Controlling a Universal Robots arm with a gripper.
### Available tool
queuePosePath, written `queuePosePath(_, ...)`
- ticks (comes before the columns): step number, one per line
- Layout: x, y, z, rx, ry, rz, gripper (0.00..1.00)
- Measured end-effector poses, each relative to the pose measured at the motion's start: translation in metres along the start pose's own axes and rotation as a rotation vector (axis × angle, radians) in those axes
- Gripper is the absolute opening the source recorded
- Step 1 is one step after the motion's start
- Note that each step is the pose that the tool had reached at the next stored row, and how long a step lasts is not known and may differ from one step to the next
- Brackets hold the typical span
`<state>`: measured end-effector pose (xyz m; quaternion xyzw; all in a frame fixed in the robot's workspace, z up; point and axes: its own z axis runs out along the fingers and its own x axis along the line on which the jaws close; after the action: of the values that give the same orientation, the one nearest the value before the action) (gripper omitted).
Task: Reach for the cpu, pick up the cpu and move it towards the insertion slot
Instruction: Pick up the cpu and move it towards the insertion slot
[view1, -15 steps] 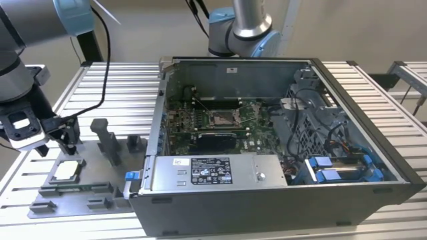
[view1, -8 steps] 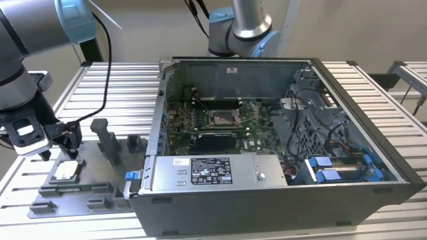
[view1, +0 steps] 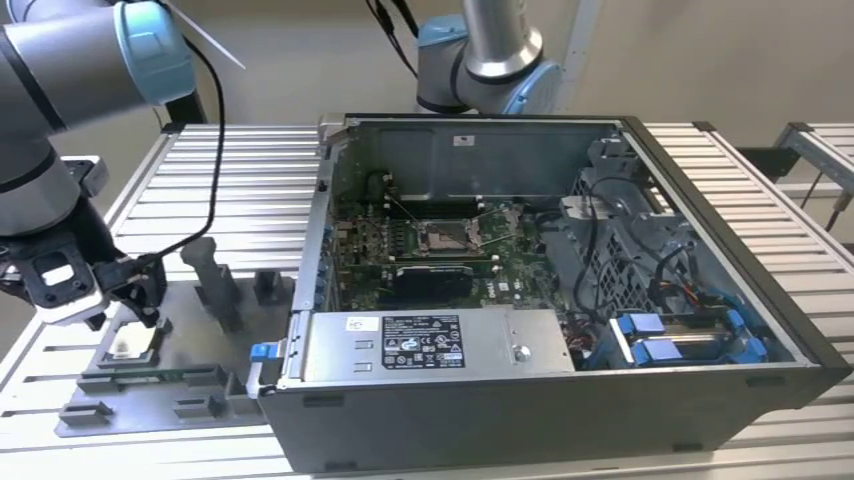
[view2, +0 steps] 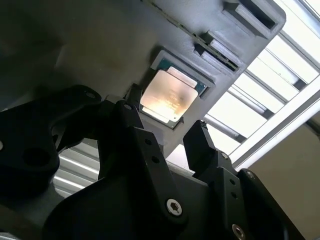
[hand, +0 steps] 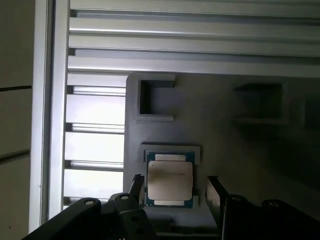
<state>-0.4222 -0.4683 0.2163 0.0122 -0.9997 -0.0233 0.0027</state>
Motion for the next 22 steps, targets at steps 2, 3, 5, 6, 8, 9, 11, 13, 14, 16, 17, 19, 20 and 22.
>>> queuePosePath(2,0.0004,-0.0007,0.0036,0.0000,-0.0001,0.000,1.00)
queuePosePath(3,0.0006,-0.0011,0.0054,0.0000,0.0000,0.000,1.00)
queuePosePath(5,0.0010,-0.0017,0.0091,0.0000,-0.0001,0.000,1.00)
queuePosePath(6,0.0012,-0.0021,0.0109,0.0000,0.0000,0.000,1.00)
queuePosePath(8,0.0017,-0.0027,0.0144,0.0000,0.0000,0.000,1.00)
queuePosePath(9,0.0020,-0.0030,0.0163,0.0000,0.0000,0.000,1.00)
queuePosePath(11,0.0023,-0.0034,0.0198,-0.0001,-0.0001,0.000,1.00)
queuePosePath(13,0.0027,-0.0038,0.0235,0.0000,0.0000,0.000,1.00)
queuePosePath(14,0.0029,-0.0038,0.0253,0.0000,0.0000,0.000,1.00)
queuePosePath(16,0.0033,-0.0040,0.0291,0.0000,0.0000,0.000,1.00)
queuePosePath(17,0.0035,-0.0040,0.0307,0.0000,0.0000,0.000,1.00)
queuePosePath(19,0.0039,-0.0041,0.0314,0.0001,0.0003,0.000,1.00)
queuePosePath(20,0.0039,-0.0041,0.0314,0.0001,0.0001,0.000,1.00)
queuePosePath(22,0.0039,-0.0041,0.0314,0.0001,0.0001,0.000,0.00)
